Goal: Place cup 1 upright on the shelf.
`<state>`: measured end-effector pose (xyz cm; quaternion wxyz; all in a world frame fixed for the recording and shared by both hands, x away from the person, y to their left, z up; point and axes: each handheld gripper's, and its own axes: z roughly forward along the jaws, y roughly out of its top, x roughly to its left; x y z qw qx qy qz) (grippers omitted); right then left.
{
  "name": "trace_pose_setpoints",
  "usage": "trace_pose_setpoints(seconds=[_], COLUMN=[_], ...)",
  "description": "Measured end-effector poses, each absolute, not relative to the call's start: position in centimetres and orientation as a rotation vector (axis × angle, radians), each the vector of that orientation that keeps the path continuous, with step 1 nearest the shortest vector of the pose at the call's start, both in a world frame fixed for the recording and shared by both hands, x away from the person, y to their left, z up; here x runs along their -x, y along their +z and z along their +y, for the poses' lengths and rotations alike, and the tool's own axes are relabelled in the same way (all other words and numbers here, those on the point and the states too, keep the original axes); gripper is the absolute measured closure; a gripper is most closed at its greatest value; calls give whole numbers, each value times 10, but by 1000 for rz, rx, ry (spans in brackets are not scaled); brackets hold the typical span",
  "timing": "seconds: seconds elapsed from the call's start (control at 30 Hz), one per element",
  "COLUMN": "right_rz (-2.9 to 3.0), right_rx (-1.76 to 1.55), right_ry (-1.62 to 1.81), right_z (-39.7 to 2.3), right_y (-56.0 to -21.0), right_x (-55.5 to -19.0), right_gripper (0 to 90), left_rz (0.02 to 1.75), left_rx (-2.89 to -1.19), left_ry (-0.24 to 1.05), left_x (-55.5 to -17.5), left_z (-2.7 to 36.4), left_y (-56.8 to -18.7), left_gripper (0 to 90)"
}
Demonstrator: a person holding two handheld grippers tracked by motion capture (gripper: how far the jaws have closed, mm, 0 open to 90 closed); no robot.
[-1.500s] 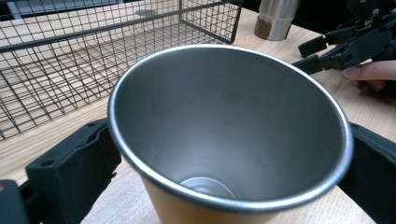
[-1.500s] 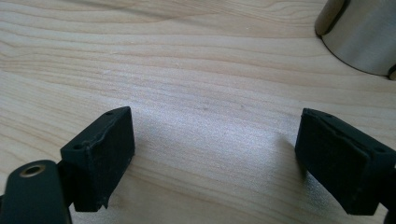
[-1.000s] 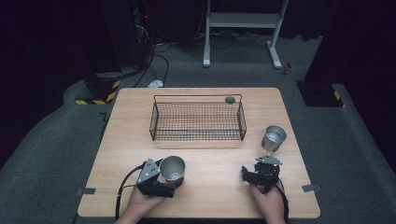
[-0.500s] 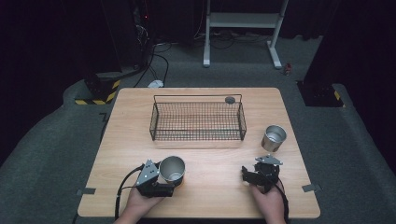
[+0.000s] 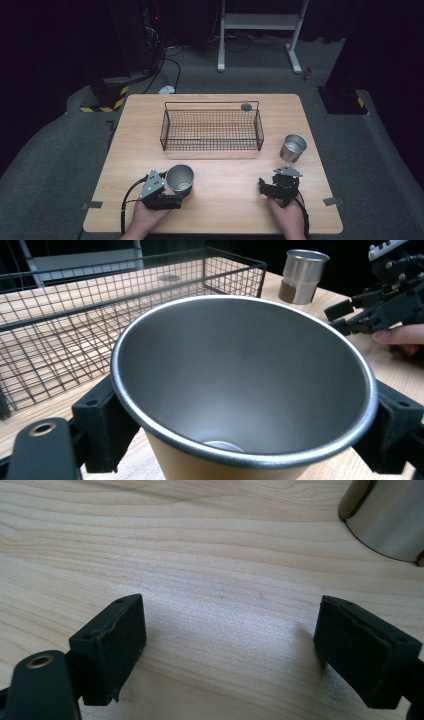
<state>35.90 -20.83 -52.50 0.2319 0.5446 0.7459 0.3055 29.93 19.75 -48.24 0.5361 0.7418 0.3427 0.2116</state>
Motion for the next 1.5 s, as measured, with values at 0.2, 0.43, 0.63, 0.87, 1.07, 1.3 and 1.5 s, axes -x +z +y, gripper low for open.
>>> trace_pose_setpoints(seconds=[0.2,0.43,0.63,0.87,1.07,1.3,1.5], right_rz=[2050,2050,2055,2059,2064,2066,2067], right_rx=[-1497,-1497,-1494,-1494,-1486,-1487,-1485], right_ry=[840,840,842,844,842,844,843], right_z=[-208,-208,-208,-208,-208,-208,-208], right_y=[-525,-525,-525,-525,-525,-525,-525], right_x=[-359,-359,-359,-359,-359,-359,-359], right_gripper=[132,132,132,132,132,132,132], left_rz=[831,852,857,875,892,912,926], left_rx=[-1770,-1773,-1797,-1787,-1779,-1761,-1765], left_ry=[515,505,515,520,522,512,519], left_x=[-301,-306,-316,-329,-342,-357,-371], left_z=[200,204,201,197,198,200,202], left_y=[-481,-472,-464,-461,-456,-447,-438], left_gripper=[137,137,137,137,137,137,137])
